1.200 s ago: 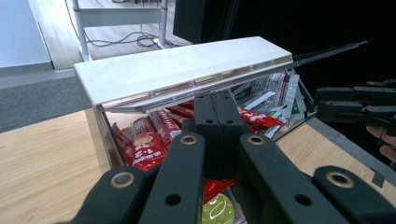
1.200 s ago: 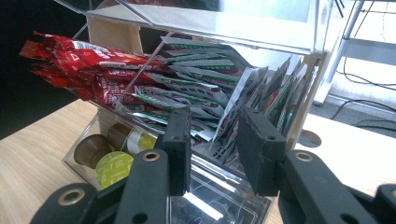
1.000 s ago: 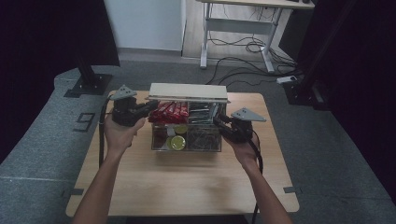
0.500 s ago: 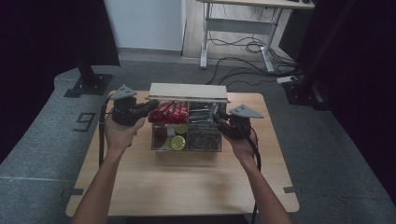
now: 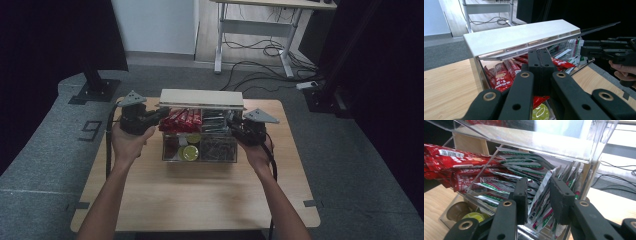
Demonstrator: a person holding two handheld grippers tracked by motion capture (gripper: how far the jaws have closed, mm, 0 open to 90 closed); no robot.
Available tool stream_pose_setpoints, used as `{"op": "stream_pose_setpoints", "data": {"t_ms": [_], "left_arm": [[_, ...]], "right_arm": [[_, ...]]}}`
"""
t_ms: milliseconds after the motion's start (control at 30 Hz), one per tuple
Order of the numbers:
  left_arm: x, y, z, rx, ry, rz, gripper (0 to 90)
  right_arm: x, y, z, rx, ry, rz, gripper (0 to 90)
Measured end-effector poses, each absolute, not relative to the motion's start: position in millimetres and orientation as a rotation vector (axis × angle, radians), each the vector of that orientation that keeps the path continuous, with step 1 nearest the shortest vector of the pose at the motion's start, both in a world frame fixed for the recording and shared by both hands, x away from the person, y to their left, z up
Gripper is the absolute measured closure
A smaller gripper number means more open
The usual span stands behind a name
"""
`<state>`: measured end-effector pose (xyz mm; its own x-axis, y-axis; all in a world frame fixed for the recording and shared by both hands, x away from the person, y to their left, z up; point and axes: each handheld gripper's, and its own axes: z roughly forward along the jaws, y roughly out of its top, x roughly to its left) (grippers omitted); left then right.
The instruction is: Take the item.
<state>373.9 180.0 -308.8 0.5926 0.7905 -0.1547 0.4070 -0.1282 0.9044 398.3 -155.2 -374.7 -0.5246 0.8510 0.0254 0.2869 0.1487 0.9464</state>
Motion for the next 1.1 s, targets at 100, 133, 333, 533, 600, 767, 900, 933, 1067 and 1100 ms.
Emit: {"op": "stream_pose_setpoints", "data": {"t_ms": [100,133,333,533,600,767,900,933,1067,1100], "left_arm": [[374.0,180.1,-308.8,1.747,0.988,0.445,90.0],[374.0,180.0,-308.8,1.747,0.988,0.445,90.0],[373.9,179.9,-308.8,1.748,0.988,0.447,90.0],[374.0,180.1,-308.8,1.748,0.987,0.446,90.0],[374.0,180.0,-308.8,1.747,0.987,0.447,90.0],[373.9,179.8,-308.8,1.748,0.988,0.448,90.0],[373.9,179.7,-308.8,1.748,0.987,0.447,90.0],[374.0,179.8,-308.8,1.747,0.987,0.447,90.0],[374.1,179.9,-308.9,1.747,0.986,0.446,90.0],[374.1,179.8,-308.8,1.748,0.986,0.446,90.0]], "right_arm": [[398.5,-154.2,-375.0,1.075,1.895,1.366,67.3],[399.1,-153.9,-375.2,1.076,1.895,1.365,67.5],[401.8,-150.5,-375.8,1.077,1.891,1.359,73.4],[403.7,-147.9,-375.5,1.072,1.887,1.36,82.9],[404.8,-146.5,-374.8,1.072,1.896,1.357,83.4],[407.8,-141.7,-374.9,1.086,1.903,1.317,81.8],[410.1,-139.1,-375.7,1.1,1.909,1.295,80.8],[410.5,-138.4,-375.9,1.102,1.91,1.289,82.2],[410.6,-137.4,-375.7,1.106,1.915,1.292,89.2],[410.4,-137.5,-375.6,1.109,1.914,1.294,89.4]]}}
